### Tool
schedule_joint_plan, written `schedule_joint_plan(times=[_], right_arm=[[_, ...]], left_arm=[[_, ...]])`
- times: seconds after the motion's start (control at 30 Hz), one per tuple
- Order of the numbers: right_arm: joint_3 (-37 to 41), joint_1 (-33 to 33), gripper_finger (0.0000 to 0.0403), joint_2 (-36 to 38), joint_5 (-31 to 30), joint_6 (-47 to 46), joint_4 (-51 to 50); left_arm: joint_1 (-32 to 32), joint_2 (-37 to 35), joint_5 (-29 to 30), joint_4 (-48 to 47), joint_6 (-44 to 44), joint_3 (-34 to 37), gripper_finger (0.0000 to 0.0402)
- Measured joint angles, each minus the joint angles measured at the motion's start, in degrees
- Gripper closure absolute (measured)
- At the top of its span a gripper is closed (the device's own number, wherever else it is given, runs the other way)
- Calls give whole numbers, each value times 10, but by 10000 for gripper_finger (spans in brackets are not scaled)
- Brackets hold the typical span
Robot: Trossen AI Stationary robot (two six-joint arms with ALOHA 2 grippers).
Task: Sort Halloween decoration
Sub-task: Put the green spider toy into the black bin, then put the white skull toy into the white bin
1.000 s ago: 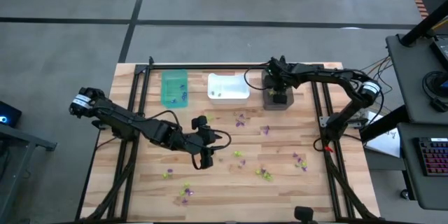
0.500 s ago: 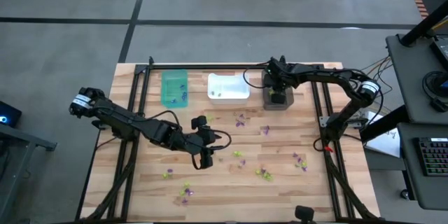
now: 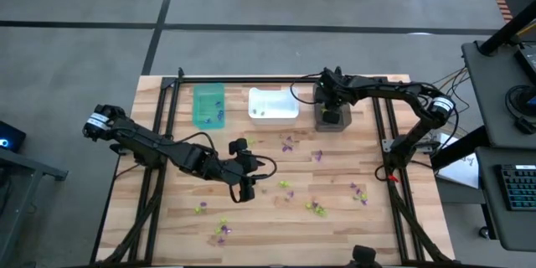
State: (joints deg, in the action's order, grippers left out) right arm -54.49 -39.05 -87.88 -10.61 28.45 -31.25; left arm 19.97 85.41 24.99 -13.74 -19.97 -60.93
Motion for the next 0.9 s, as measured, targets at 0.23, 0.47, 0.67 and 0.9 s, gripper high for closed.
schedule_joint_plan(times=[0.23, 0.47, 0.67, 0.9], right_arm=[[-58, 0, 276, 6, -57, -45, -71], [-162, 15, 287, 20, -40, -169, -238], [-217, 66, 301, 52, -38, -283, -350], [-221, 155, 301, 125, 35, -386, -388]], left_arm=[[0, 0, 0, 0, -3, 0, 260], [0, 0, 0, 0, -5, 0, 260], [0, 0, 0, 0, -5, 0, 260], [2, 0, -1, 0, -5, 0, 260]])
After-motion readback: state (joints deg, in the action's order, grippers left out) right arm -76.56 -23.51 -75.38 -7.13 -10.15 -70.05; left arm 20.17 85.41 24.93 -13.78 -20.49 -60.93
